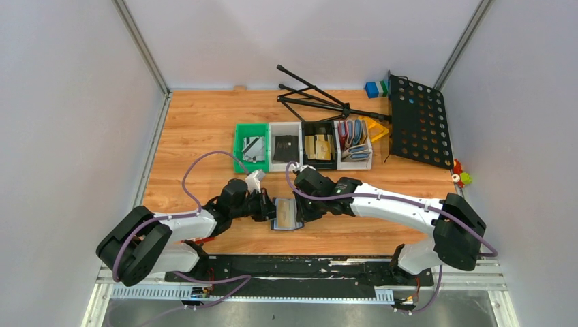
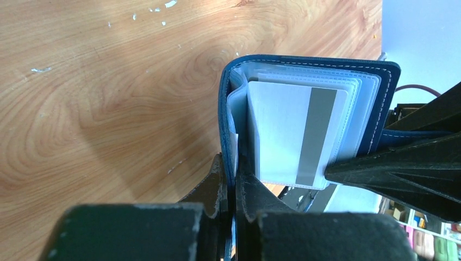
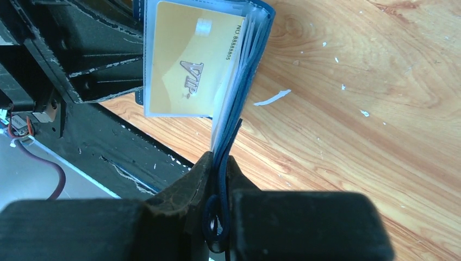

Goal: Take the credit cards out of the card holder
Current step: Remove the credit card from the card holder.

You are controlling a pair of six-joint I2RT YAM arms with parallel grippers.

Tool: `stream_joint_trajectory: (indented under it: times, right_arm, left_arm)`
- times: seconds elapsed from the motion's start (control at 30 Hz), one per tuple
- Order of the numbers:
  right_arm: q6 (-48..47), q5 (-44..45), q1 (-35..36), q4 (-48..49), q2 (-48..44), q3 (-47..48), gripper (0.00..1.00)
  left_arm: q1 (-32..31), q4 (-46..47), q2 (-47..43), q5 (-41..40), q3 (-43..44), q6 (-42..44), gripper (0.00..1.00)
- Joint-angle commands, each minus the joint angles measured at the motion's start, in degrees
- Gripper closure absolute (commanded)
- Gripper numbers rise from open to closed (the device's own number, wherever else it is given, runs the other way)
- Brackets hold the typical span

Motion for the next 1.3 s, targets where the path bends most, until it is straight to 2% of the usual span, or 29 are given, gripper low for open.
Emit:
stream_joint_trajectory:
  times: [0.0, 0.13, 0.33, 0.53, 0.67, 0.83, 0.87, 0.93, 1.0, 1.27]
  right_arm:
    - [-1.5, 4.1, -0.6, 1.5, -1.9, 0.7, 1.00]
    - [-0.1, -0.3, -3.6, 5.9, -4.5, -4.9, 1.00]
    - [2.2, -12.1, -9.4, 18.0, -10.5, -16.4, 1.00]
    - [4.2, -20.3, -13.0, 26.5, -11.2, -22.5, 1.00]
    - [5.1, -22.2, -14.9, 30.0, -11.3, -25.3, 1.00]
    - [5.0, -23.4, -16.5, 31.9, -11.3, -27.8, 1.00]
    - [5.1, -23.8, -16.8, 32.7, -11.3, -28.4, 0.96]
    - [6.0, -24.4, -17.3, 35.3, -11.5, -29.8, 0.81]
    - [6.7, -25.1, -17.8, 37.7, -11.4, -31.1, 0.74]
    - [9.6, -26.1, -18.4, 43.9, -8.3, -33.2, 0.59]
  left_arm:
    - [-0.4, -2.4, 0.2, -0.1, 0.7, 2.7, 0.95]
    - [-0.4, -2.7, -1.9, 0.0, -0.6, 2.4, 0.88]
    - [1.0, -3.0, -6.2, 1.7, -2.9, 1.7, 0.61]
    - [2.2, -0.5, -7.3, 3.8, -4.5, 0.4, 0.50]
    - [2.3, -0.6, -4.1, 4.4, -3.6, 0.8, 0.49]
    - [2.2, -7.6, -2.2, 0.4, -1.5, 3.7, 0.48]
    - [2.2, -8.5, -1.9, 0.1, -1.1, 4.1, 0.48]
    - [2.3, -10.4, -1.0, -0.3, -0.2, 5.2, 0.49]
    - [2.2, -10.9, 0.0, -0.4, 0.3, 5.6, 0.50]
    - [2.2, -10.3, 2.6, 0.2, 0.6, 6.2, 0.55]
